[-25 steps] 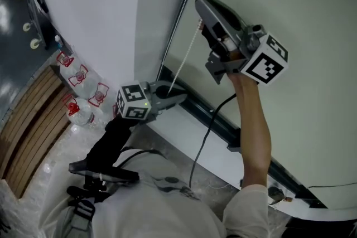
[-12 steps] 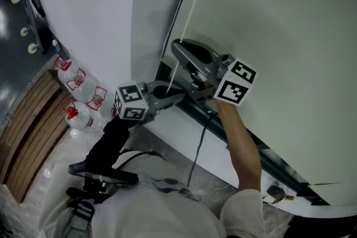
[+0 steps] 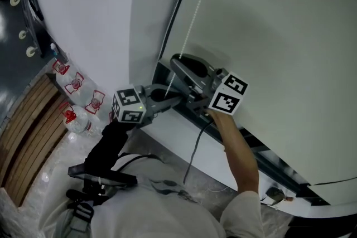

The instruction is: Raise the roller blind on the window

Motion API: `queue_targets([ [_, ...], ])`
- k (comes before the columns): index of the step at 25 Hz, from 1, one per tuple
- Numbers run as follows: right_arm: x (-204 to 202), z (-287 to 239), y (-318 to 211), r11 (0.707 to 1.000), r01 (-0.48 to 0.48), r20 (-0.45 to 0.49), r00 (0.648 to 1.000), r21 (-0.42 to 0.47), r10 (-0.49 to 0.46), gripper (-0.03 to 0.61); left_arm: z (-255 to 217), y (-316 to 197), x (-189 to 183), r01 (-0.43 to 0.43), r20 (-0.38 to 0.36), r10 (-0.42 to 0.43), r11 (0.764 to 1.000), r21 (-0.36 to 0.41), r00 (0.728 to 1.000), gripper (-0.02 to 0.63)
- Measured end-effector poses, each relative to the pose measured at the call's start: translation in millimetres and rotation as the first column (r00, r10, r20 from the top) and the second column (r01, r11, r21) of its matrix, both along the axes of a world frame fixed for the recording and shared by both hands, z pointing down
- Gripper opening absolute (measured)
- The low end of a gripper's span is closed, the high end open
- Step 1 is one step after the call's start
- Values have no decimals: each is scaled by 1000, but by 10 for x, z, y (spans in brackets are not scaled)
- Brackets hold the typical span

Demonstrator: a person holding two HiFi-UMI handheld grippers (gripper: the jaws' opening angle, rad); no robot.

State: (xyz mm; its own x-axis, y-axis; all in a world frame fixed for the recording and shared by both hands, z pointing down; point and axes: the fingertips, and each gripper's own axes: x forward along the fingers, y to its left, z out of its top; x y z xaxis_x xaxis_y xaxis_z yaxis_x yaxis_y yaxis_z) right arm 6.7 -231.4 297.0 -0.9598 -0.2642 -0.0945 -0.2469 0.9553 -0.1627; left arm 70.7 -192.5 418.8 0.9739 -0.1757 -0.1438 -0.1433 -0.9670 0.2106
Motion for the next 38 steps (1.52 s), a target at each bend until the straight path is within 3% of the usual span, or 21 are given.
queue_targets([
  [2, 7, -141, -44, 1000, 11, 15, 1000, 9, -11, 99, 4, 0, 5, -2, 2, 2, 1000, 0, 1000, -2],
  [10, -88, -1199, -260, 988, 27, 75, 996, 152, -39, 140, 45, 9, 15, -2, 4, 2, 1000, -14, 1000, -2],
  [18, -209, -1962, -279, 963, 37, 100, 993, 267, -66, 133, 65, 14, 8, -5, 5, 5, 1000, -11, 1000, -2],
  [21, -230, -2138, -261, 955, 36, 109, 992, 295, -71, 100, 74, 27, 8, -5, 5, 5, 1000, -8, 1000, -2],
  [24, -213, -2266, -283, 952, 20, 121, 991, 304, -59, 84, 63, 19, 17, -5, 7, 5, 1000, -9, 1000, -2],
  [27, -189, -2297, -276, 952, 4, 137, 989, 305, -48, 20, 72, 19, 12, -2, 7, 2, 1000, -14, 1000, -2],
  [38, -214, -2159, -154, 967, 41, 127, 989, 253, -75, 15, 104, 17, -20, 2, 1, -2, 1000, -20, 1000, -2],
])
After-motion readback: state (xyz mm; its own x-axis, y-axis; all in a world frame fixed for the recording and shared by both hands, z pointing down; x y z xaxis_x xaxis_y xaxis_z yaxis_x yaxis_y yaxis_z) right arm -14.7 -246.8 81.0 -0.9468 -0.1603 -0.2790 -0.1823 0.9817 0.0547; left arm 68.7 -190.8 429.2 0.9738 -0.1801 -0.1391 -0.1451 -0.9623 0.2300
